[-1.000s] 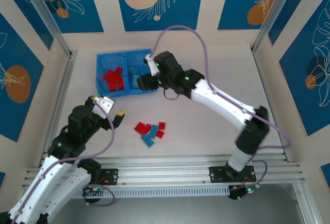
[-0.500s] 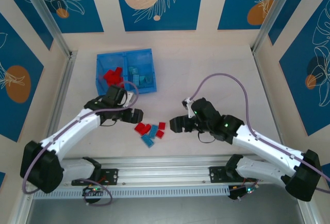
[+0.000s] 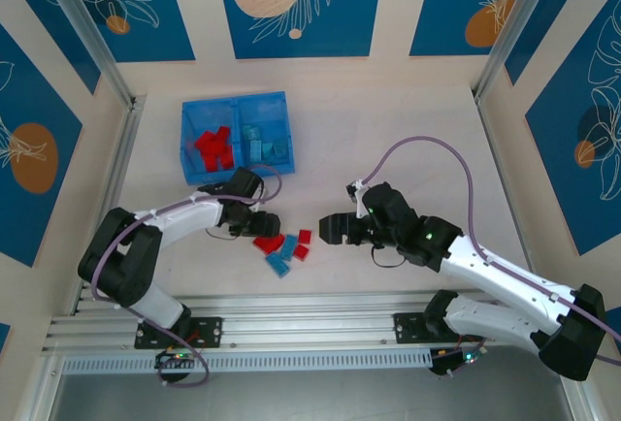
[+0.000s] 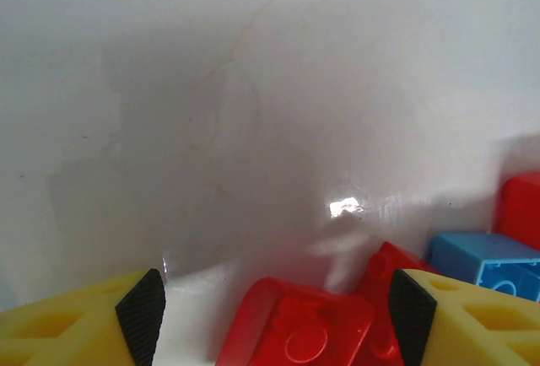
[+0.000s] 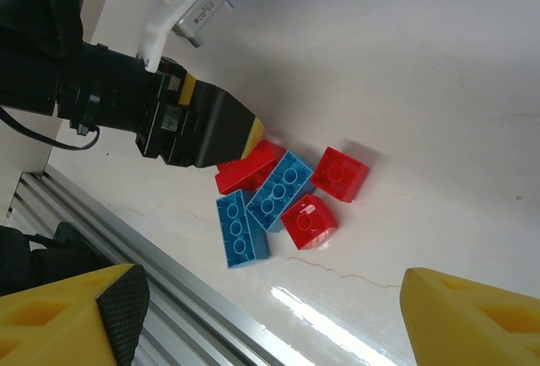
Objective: Sort the legos into containers by color
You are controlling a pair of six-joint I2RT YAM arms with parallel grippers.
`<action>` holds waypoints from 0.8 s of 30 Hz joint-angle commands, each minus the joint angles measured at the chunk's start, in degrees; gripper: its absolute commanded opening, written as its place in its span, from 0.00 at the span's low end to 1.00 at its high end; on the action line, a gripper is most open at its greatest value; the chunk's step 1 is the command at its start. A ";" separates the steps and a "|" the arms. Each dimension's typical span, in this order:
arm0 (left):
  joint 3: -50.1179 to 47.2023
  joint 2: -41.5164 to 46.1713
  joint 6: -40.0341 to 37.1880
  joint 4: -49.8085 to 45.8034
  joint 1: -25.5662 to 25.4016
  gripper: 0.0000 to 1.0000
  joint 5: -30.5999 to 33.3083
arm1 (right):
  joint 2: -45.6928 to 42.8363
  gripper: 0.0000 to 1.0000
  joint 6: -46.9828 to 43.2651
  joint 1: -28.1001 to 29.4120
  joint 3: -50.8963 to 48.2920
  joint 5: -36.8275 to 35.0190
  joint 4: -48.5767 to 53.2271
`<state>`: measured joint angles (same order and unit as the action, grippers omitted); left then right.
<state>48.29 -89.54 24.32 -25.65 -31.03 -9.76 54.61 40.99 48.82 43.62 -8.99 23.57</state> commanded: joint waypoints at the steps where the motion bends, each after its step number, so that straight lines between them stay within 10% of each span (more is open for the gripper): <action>1: -0.35 -0.98 0.16 0.21 -1.04 0.72 -0.20 | -0.10 0.80 1.69 0.73 0.35 -0.92 -0.58; 11: -4.98 0.34 -2.55 -3.79 -1.08 0.66 6.66 | 2.70 0.80 1.50 1.28 1.32 -0.76 -1.78; 24: -6.01 6.95 1.19 -2.48 -1.77 0.32 11.96 | 9.45 0.81 -1.85 4.48 7.81 2.59 -1.07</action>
<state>43.33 -85.65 24.16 -25.10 -32.16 -0.89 63.22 40.60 52.36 49.15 -8.03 23.03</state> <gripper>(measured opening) 0.337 0.810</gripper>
